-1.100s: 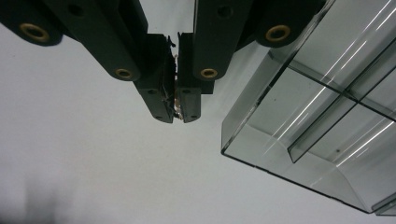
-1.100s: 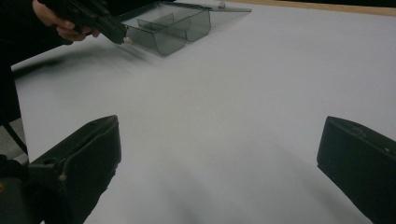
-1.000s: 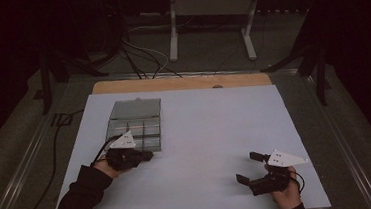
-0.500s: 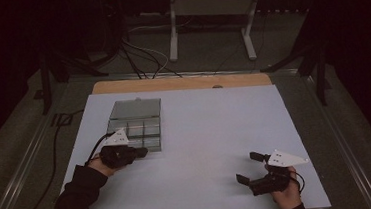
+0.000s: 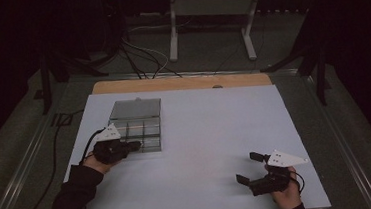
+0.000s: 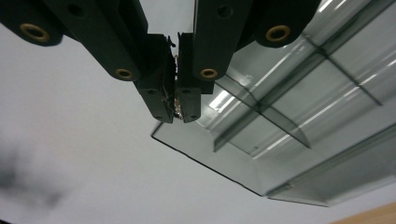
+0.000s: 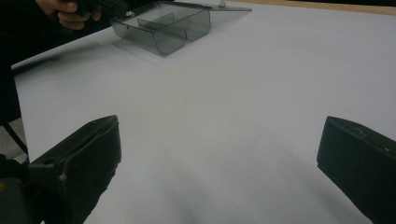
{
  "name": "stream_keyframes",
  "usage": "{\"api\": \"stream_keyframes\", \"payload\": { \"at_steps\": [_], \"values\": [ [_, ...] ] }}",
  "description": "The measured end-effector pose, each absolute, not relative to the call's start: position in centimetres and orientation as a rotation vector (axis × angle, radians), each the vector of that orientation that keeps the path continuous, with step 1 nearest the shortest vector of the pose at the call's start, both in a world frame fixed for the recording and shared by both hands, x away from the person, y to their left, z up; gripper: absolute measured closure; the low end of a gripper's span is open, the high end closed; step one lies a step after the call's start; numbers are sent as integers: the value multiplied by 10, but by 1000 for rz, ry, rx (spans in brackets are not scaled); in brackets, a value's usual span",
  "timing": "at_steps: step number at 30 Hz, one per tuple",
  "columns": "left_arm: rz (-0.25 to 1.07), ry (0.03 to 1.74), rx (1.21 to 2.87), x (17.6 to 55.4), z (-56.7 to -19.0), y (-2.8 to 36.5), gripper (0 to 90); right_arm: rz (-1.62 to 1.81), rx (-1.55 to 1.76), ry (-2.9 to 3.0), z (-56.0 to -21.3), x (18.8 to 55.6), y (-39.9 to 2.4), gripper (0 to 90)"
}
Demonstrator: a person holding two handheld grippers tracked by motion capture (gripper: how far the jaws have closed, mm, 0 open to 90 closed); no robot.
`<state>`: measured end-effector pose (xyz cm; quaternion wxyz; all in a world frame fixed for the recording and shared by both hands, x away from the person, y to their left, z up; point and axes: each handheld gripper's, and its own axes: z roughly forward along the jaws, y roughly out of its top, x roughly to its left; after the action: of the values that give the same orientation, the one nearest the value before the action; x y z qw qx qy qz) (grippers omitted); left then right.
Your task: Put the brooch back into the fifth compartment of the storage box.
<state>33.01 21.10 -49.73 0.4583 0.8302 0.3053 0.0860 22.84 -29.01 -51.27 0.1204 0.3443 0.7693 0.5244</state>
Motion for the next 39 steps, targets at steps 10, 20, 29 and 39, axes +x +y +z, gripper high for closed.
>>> {"api": "stream_keyframes", "payload": {
  "at_steps": [10,20,29,39],
  "values": [
    [263,849,2002,336,-495,218,877,1531,1000,2251,-513,228,-289,0],
    [324,928,1961,342,-497,219,877,1530,1001,2252,-513,228,-289,0],
    [302,970,1984,348,-504,214,874,1530,1005,2251,-513,228,-289,0],
    [310,1026,2021,350,-509,211,873,1537,1008,2250,-513,229,-289,0]
  ]
}}
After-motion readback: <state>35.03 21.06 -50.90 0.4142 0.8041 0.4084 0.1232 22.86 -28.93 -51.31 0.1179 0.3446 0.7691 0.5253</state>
